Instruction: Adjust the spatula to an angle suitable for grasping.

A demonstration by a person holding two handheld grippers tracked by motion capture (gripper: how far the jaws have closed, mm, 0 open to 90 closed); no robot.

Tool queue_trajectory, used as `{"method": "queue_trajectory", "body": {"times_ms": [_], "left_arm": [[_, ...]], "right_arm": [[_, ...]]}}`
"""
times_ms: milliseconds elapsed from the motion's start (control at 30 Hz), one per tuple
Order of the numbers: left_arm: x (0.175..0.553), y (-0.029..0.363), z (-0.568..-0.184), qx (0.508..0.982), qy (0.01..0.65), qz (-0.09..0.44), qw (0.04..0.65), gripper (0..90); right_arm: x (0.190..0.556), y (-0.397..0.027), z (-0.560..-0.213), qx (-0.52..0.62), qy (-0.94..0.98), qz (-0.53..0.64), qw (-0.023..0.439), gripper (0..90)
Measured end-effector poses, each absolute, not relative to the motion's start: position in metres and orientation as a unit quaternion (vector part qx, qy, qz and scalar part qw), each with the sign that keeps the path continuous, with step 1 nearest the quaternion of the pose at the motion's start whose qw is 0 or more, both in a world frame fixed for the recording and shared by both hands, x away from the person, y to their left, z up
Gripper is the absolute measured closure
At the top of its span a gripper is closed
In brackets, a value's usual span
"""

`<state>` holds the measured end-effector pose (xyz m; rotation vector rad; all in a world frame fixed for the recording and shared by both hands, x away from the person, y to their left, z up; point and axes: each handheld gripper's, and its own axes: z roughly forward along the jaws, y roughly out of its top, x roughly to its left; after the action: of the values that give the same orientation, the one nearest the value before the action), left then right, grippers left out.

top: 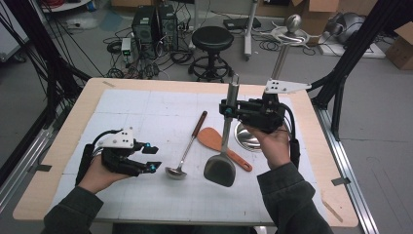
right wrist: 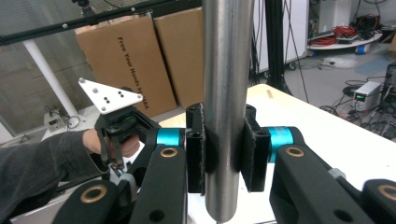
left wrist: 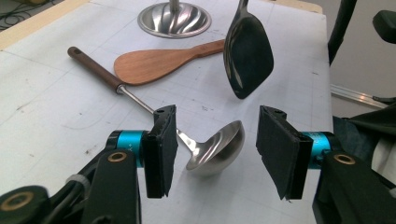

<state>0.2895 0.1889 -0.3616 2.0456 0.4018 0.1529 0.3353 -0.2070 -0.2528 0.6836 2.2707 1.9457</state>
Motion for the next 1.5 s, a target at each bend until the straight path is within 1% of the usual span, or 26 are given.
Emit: {"method": "queue_trajectory", "body": {"times_ms": [300, 533, 967, 1500], "left_arm": [[0.287, 0.194, -0.363, 0.845, 0.178, 0.074, 0.500, 42.5], [0.286, 0.201, -0.372, 0.841, 0.195, 0.080, 0.498, 40.2], [0.284, 0.208, -0.376, 0.840, 0.204, 0.099, 0.494, 36.7], [0.283, 0.214, -0.381, 0.838, 0.217, 0.109, 0.489, 32.4]], "right_arm": [[0.346, -0.221, -0.250, 0.231, 0.736, 0.634, 0.052, 75.1], [0.353, -0.229, -0.246, 0.234, 0.736, 0.633, 0.063, 75.1], [0.360, -0.235, -0.232, 0.234, 0.736, 0.630, 0.082, 75.1], [0.366, -0.245, -0.224, 0.243, 0.735, 0.627, 0.085, 75.1]]}}
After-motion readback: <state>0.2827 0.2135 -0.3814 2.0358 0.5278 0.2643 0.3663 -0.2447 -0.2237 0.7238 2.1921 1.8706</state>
